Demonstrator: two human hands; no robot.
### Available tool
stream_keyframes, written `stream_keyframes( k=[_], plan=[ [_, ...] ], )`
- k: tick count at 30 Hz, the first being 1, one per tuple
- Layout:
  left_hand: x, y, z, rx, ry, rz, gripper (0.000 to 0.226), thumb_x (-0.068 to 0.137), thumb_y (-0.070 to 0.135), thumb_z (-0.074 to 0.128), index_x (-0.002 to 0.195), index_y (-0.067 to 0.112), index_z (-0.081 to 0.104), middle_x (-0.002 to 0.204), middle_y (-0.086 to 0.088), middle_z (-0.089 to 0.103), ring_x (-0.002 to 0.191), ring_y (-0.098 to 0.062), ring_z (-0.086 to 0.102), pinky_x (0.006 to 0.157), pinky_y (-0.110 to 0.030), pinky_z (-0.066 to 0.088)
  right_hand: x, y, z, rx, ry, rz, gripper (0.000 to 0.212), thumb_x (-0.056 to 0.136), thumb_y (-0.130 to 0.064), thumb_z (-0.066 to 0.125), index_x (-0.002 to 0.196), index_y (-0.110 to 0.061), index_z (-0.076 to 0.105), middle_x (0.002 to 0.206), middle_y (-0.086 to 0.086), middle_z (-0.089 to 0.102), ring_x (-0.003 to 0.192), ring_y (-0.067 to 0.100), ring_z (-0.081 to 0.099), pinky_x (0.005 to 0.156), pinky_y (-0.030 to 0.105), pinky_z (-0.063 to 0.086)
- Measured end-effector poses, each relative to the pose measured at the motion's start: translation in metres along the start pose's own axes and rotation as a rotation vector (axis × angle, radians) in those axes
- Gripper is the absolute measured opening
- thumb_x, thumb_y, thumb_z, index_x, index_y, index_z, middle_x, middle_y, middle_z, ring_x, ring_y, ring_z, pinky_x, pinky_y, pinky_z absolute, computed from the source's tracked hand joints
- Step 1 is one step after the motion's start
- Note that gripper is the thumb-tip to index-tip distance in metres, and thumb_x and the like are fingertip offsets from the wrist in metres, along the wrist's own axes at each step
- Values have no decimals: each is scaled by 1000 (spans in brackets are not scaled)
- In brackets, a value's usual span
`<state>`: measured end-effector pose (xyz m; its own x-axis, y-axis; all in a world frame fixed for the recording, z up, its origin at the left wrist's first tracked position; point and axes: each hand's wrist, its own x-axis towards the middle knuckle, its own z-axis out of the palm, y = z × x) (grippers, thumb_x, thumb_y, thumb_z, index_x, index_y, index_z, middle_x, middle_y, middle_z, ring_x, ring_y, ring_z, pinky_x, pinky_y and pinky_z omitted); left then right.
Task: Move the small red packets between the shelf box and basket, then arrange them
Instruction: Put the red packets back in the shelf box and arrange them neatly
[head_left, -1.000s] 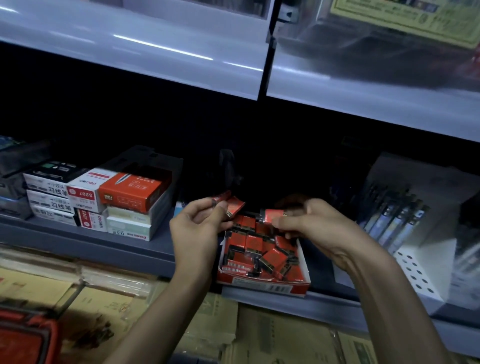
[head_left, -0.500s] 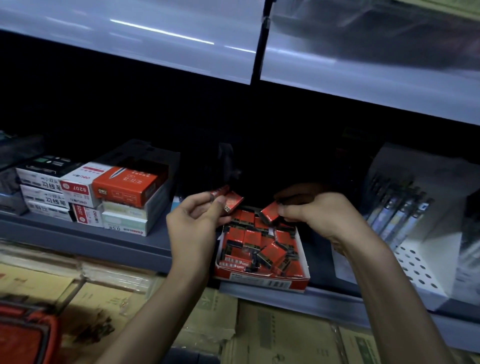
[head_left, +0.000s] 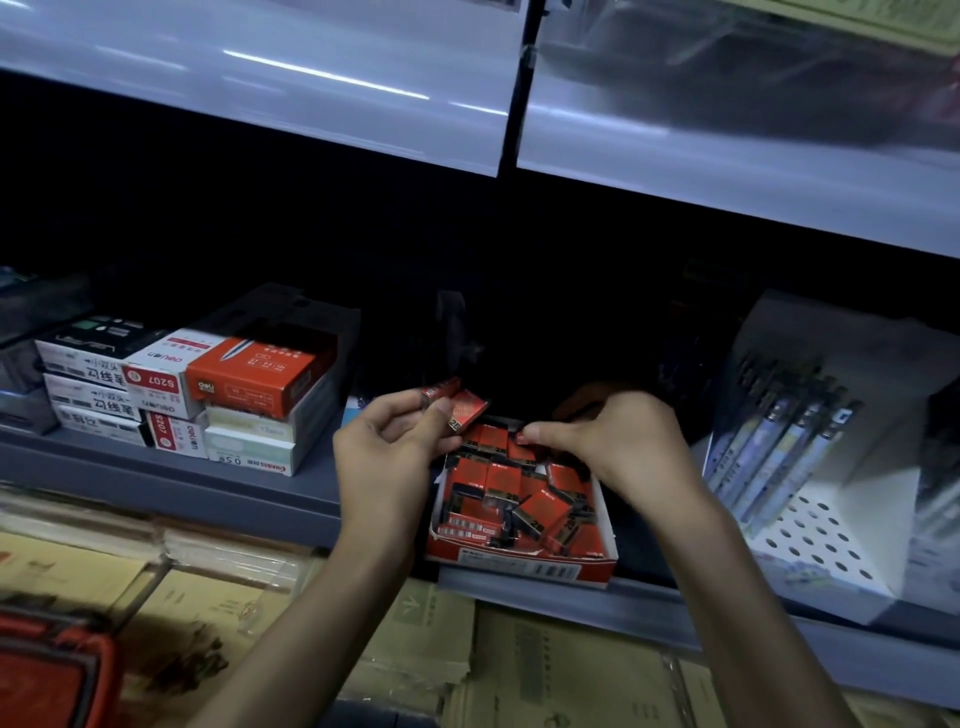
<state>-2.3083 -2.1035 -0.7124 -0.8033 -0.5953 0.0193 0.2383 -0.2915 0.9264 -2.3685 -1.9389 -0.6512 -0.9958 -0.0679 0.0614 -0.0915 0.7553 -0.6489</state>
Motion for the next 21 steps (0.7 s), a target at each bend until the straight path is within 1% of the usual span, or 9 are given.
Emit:
stream_keyframes(
  k=[1,3,5,7,10,13,15,19,21],
  plan=[
    [0,0,0,-2,2,-3,11,90,15,76,100,13,72,84,-5,79,75,-15,77,67,-28,60,0,-1,4,-40,23,0,39,65,-54,90,80,-22,72,77,-5,73,73,11,69,63,27,57],
    [0,0,1,-5,2,-8,12,90,15,76,101,12,72,86,-6,79,75,-15,77,68,-30,60,-2,-4,9,-92,45,-5,39,64,-53,91,74,-21,70,75,-4,72,72,13,68,66,30,57],
    [0,0,2,-3,0,-8,12,90,15,76,101,12,72,86,-6,79,75,-16,77,70,-31,61,-4,-6,9,-92,32,0,34,66,-45,92,74,-22,69,77,-4,71,74,12,68,68,29,57],
    [0,0,2,-2,2,-8,12,90,14,76,101,11,72,86,-7,79,75,-16,77,71,-31,60,-4,-5,8,-77,8,-8,26,70,-36,92,76,-22,71,79,-4,73,75,11,68,73,30,59],
    [0,-1,3,4,9,-2,12,90,14,76,100,11,72,86,-8,79,75,-17,77,72,-32,60,-5,-1,9,-88,-7,-41,12,78,-31,87,75,-27,76,77,-12,72,75,6,67,79,34,60],
    [0,-1,3,12,8,2,12,90,14,76,100,11,72,85,-8,79,74,-16,77,72,-32,60,-7,-1,11,-108,-16,-79,9,87,-32,79,78,-33,77,79,-17,70,77,4,66,81,37,60],
    [0,-1,3,13,6,2,11,90,14,76,100,10,72,85,-7,79,75,-16,77,71,-31,60,-4,0,11,-96,-31,-80,10,91,-31,74,81,-33,77,80,-15,71,77,5,67,82,37,60],
    [0,-1,2,16,2,0,11,91,15,75,101,11,71,84,-5,79,75,-15,77,66,-26,58,1,0,9,-115,-26,-73,12,94,-31,65,90,-34,75,92,-10,75,89,13,69,87,38,59],
    [0,-1,1,17,2,0,12,91,15,76,101,12,71,85,-5,79,76,-15,77,65,-25,58,1,-3,11,-175,-28,-79,14,96,-31,63,95,-36,76,91,-11,74,86,12,67,85,37,59]
  ],
)
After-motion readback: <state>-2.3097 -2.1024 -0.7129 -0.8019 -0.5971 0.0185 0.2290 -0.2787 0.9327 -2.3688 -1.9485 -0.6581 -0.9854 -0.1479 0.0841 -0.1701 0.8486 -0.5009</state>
